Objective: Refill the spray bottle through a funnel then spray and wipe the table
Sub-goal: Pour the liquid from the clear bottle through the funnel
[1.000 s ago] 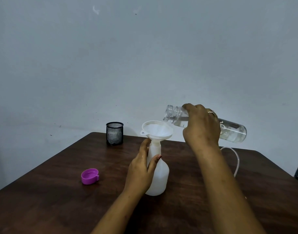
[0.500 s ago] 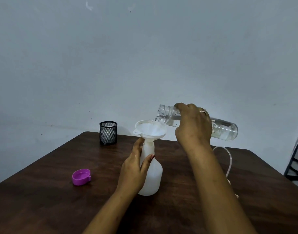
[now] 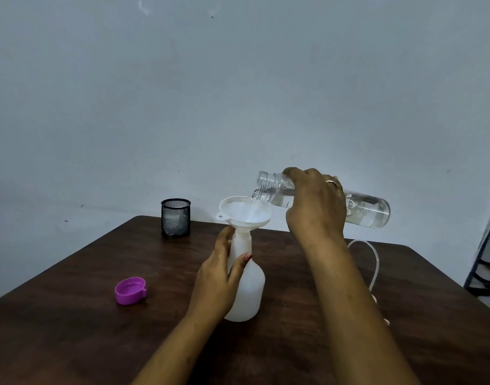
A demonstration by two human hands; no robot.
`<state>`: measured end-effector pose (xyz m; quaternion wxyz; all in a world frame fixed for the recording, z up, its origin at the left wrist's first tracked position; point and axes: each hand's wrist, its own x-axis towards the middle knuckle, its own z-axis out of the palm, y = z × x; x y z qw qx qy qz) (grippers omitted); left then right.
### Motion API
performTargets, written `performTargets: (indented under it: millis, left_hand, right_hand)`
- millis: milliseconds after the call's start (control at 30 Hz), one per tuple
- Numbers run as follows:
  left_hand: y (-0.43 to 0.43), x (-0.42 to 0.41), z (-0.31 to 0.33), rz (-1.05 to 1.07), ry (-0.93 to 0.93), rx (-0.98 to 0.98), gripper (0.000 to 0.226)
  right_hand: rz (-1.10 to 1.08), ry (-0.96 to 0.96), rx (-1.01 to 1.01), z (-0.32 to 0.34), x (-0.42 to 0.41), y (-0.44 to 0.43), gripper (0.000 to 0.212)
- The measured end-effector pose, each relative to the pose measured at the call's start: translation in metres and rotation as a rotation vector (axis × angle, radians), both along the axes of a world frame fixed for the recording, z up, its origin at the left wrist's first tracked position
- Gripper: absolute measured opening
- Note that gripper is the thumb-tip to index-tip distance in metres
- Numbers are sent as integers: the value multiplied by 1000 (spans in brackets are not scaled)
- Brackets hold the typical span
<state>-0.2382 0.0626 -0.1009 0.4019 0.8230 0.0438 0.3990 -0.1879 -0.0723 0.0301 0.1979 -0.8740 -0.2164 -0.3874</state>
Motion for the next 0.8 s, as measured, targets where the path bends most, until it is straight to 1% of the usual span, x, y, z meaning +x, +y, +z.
performTargets:
  millis: [800]
  left_hand:
    - [1, 1, 0, 12, 11, 44, 56]
  right_hand:
    - [-6, -1, 4, 0, 1, 0, 62]
